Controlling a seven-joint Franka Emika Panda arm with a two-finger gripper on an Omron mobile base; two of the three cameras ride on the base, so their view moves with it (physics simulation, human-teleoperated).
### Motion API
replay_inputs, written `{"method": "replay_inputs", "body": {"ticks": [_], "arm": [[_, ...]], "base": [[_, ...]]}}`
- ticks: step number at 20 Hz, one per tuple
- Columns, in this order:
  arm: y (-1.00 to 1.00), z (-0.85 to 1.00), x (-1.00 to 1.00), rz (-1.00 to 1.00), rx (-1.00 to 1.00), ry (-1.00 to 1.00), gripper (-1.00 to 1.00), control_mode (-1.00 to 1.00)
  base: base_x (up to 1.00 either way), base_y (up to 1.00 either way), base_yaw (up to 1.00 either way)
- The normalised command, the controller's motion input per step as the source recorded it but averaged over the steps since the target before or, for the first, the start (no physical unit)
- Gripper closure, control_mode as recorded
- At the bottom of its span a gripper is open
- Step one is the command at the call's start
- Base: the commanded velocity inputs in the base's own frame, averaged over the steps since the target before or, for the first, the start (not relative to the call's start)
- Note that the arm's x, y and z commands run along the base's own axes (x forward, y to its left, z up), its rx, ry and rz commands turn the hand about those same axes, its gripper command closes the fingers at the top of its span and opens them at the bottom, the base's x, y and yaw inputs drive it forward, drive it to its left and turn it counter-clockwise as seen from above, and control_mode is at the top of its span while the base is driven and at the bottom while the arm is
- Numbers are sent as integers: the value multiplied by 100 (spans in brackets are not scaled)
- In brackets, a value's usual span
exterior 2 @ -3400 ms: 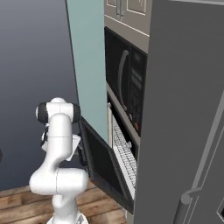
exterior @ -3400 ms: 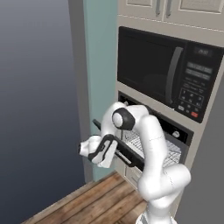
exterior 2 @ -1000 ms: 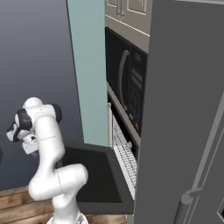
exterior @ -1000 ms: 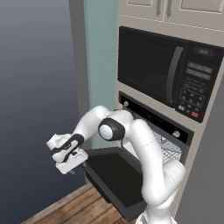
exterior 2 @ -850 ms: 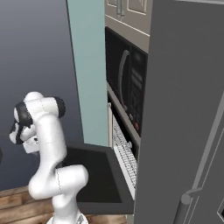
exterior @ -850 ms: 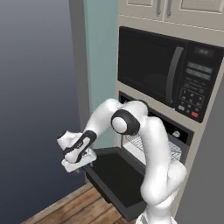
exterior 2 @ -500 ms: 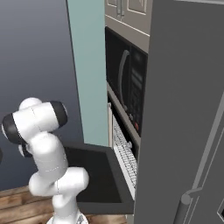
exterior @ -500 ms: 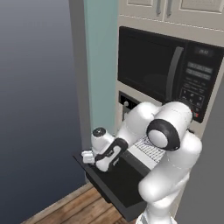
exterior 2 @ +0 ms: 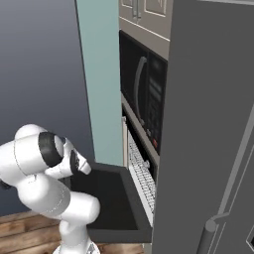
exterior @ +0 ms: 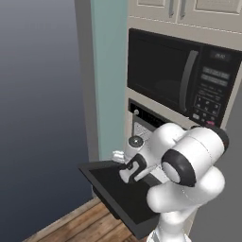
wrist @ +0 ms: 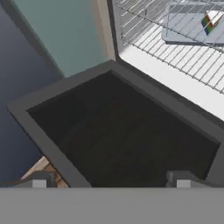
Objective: Take the baked cake out of the oven and place it on the plate for cooling. Then close the oven door.
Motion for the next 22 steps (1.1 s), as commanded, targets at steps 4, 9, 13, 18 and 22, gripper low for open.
{"method": "replay_inputs", "body": {"ticks": [4,9,13,18,22], "arm": [[-69,-5,14,-73,-6,30,-100,-100],[-88,-49,12,-53,-2,22,-100,-100],[-19,-81,5,-8,-27,0,-100,-100],[-49,-48,5,-1,-17,6,-100,-100],[-81,31,2,-3,0,3,-100,-100]], "base": [[0,0,0],[0,0,0],[0,0,0],[0,0,0],[0,0,0]]}}
